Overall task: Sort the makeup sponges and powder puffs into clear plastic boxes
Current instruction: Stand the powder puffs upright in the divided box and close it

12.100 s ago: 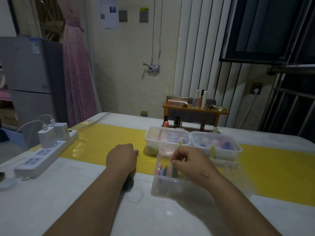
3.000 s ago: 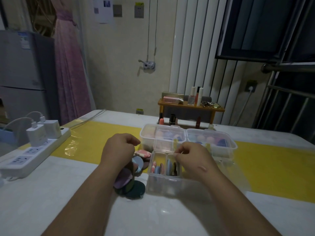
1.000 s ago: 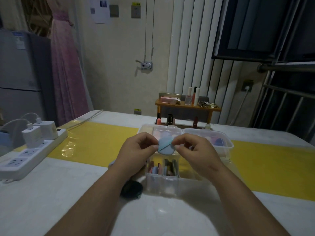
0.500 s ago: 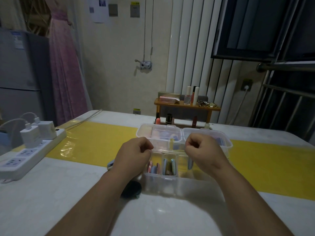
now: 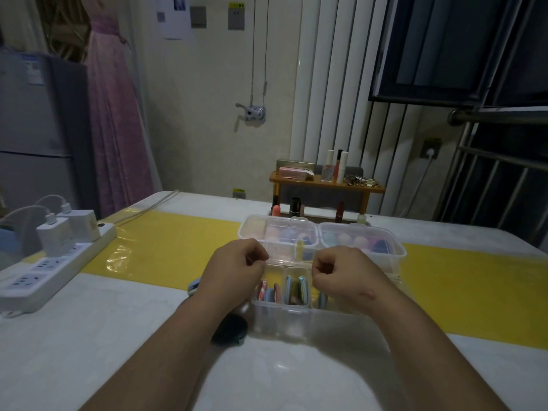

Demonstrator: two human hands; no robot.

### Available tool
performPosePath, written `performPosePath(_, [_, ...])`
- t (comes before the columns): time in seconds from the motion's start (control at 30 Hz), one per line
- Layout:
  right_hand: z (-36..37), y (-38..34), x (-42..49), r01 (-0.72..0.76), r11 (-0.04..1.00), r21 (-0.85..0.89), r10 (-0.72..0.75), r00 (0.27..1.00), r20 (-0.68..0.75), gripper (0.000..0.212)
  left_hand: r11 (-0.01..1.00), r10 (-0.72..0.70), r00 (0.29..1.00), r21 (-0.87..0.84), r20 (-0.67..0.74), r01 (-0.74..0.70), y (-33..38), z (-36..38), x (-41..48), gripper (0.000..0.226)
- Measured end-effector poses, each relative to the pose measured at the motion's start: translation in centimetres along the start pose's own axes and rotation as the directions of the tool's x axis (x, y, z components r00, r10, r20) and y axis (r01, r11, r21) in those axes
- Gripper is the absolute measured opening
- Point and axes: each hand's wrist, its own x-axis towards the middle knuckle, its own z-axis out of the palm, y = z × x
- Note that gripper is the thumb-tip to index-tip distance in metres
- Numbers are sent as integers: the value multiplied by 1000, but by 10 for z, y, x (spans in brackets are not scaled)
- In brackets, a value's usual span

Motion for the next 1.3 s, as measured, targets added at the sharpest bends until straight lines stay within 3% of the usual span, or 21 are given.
performPosePath(0.23, [4,1,-1,-17,998,-59,20,999,50,12,1000,-11,1000,-8,6,11,2,0,-1,20])
performPosePath(0.5, [2,3,3,-14,1000,-5,14,999,34,20,999,-24,1000,-34,-4,24,1,-1,-1,21])
performPosePath(0.73, [4,4,4,40,998,51,-36,997,-69,24,968,-181,980,-192,-87,162,0,-8,-2,34])
performPosePath(1.0, [7,4,4,92,994,61,-81,985,-154,25,958,-279,946,27,-165,287,-14,-16,5,37])
performPosePath(1.17, [7,4,3,109,993,49,-99,980,-172,25,956,-249,965,137,-86,259,-9,-15,3,28])
performPosePath(1.3, [7,5,3,112,993,47,-102,979,-178,25,957,-191,981,229,28,180,-5,-14,2,33])
